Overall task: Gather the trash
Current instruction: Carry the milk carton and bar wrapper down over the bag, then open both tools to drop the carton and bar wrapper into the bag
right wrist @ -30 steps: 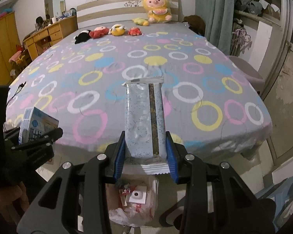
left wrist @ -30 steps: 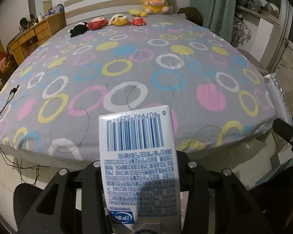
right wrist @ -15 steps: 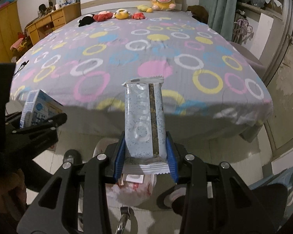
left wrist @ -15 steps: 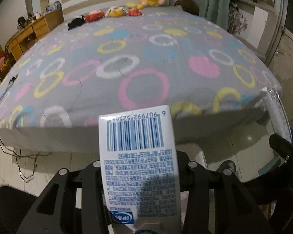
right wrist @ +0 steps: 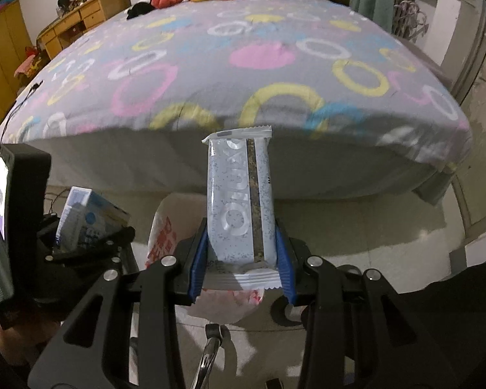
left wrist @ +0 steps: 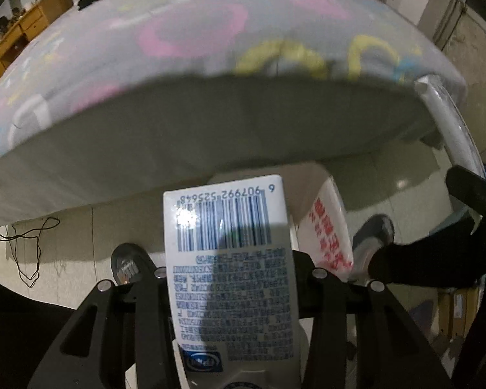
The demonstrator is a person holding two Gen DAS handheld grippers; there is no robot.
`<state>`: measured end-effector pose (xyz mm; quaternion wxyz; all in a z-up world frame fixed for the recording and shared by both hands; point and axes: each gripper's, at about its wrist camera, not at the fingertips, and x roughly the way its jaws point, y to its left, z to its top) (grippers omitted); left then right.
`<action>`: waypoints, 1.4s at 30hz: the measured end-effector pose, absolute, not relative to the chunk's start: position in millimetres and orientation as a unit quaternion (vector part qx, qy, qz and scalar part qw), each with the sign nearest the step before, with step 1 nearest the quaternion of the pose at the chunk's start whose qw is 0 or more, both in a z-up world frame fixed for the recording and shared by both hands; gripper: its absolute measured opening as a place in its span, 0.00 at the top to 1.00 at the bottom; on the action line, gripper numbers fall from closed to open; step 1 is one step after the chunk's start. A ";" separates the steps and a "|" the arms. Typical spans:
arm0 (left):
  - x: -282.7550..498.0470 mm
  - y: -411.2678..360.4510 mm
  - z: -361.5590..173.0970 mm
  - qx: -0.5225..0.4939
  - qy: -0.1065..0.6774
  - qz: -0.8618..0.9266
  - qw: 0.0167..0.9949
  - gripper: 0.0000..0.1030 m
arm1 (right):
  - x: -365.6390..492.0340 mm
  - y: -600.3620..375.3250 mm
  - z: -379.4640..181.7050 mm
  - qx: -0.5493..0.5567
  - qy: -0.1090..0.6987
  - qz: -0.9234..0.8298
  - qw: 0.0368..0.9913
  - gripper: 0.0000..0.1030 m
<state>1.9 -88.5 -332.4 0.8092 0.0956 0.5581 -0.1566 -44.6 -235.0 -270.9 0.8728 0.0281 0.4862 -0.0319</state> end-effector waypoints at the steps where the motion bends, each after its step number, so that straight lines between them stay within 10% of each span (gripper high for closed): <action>1: 2.6 -89.0 -334.5 0.093 0.562 -0.158 0.807 0.59 | -43.7 -234.2 -278.0 0.030 0.492 -0.031 0.869 0.64; 34: 21.6 -108.3 -420.9 0.094 0.679 -0.148 0.713 0.59 | 10.5 -241.2 -393.0 0.060 0.616 -0.014 0.785 0.63; 37: 24.3 -103.1 -429.0 0.084 0.693 -0.135 0.703 0.52 | 9.1 -242.8 -399.2 0.065 0.628 -0.024 0.775 0.48; 42: 30.3 -87.9 -430.6 0.069 0.695 -0.101 0.708 0.11 | 6.3 -256.0 -396.9 0.108 0.622 -0.037 0.775 0.19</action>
